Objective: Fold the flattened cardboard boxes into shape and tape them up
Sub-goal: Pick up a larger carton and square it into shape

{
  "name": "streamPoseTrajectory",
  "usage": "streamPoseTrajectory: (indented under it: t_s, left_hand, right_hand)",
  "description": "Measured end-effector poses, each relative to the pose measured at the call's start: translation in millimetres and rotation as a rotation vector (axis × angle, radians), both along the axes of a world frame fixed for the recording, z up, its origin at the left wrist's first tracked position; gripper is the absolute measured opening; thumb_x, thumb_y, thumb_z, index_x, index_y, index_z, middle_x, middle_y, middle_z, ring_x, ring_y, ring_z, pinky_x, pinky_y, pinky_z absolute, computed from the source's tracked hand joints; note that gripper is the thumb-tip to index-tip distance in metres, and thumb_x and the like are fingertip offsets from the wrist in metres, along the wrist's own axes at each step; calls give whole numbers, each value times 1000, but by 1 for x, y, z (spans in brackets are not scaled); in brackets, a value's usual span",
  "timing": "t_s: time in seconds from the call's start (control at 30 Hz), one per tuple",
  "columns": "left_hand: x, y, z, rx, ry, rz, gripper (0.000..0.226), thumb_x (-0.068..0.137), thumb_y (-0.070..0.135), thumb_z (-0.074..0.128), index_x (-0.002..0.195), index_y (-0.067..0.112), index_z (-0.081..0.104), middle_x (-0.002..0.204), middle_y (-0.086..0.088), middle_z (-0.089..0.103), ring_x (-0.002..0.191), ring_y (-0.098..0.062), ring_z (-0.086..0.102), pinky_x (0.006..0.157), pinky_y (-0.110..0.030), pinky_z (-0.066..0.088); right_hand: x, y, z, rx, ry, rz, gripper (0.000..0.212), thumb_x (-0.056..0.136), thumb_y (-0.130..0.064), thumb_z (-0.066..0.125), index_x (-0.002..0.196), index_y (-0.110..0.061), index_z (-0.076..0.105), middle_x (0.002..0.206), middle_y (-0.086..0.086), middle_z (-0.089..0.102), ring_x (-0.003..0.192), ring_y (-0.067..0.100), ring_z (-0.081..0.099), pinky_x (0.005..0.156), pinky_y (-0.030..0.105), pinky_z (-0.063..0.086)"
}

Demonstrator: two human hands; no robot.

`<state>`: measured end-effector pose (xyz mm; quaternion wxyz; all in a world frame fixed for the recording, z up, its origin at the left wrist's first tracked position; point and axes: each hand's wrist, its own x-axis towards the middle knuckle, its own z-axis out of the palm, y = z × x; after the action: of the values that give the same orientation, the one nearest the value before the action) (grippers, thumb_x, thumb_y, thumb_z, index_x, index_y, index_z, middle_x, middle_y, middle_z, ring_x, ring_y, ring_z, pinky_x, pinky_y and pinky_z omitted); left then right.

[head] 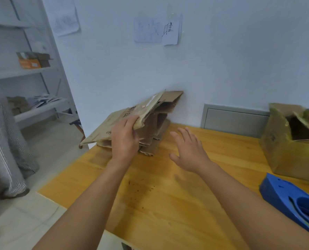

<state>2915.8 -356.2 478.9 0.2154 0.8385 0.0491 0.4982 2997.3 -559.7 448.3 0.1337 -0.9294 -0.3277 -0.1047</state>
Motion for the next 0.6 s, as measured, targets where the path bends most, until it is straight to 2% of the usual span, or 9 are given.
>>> streamPoseTrajectory:
  t_s: [0.07, 0.2, 0.27, 0.3, 0.37, 0.5, 0.6]
  left_hand:
    - [-7, -9, 16, -5, -55, -7, 45, 80, -12, 59, 119, 10, 67, 113, -6, 69, 105, -24, 59, 92, -37, 43]
    - [-20, -31, 46, -66, -130, -32, 25, 91, 2, 55, 105, 19, 66, 97, 1, 69, 89, -20, 58, 81, -42, 47]
    - [-27, -42, 59, -105, -189, -42, 26, 96, 11, 52, 90, 36, 53, 78, 14, 59, 74, -8, 48, 69, -40, 44]
    - [-32, -47, 65, -128, -210, -38, 29, 98, 15, 51, 86, 41, 45, 72, 18, 52, 70, -7, 45, 66, -38, 41]
    - [-39, -56, 73, -170, -234, -40, 28, 99, 22, 50, 84, 43, 40, 69, 22, 48, 69, -4, 45, 67, -38, 40]
    - [-46, -68, 79, -147, -214, -59, 11, 100, 26, 47, 92, 32, 52, 77, 19, 53, 72, -10, 49, 69, -40, 47]
    - [-45, -74, 76, -96, -192, -57, 14, 100, 21, 46, 98, 19, 59, 83, 10, 55, 75, -17, 48, 70, -41, 45]
  right_hand:
    - [-3, -10, 10, 36, -20, -16, 73, 96, -45, 52, 156, -30, 15, 166, 3, 7, 154, 26, -4, 123, 54, 10]
    - [-11, -31, 26, 112, -25, -40, 73, 96, -48, 54, 156, -29, 15, 166, 3, 10, 154, 26, 1, 123, 51, 13]
    - [-15, -43, 31, 160, -25, -63, 74, 95, -47, 55, 156, -28, 16, 165, 4, 13, 153, 28, 7, 121, 51, 17]
    - [-16, -49, 33, 187, -22, -82, 75, 95, -46, 56, 156, -28, 16, 165, 5, 13, 153, 28, 10, 120, 51, 19]
    - [-19, -61, 37, 249, -1, -106, 79, 93, -48, 58, 156, -29, 15, 164, 3, 14, 151, 28, 15, 118, 51, 24]
    - [-31, -68, 37, 335, 126, -3, 82, 92, -50, 62, 156, -38, 11, 162, -4, 16, 138, 27, 38, 107, 44, 43]
    - [-40, -64, 27, 297, 219, 58, 80, 94, -46, 62, 157, -35, 15, 161, -3, 20, 140, 25, 37, 104, 37, 40]
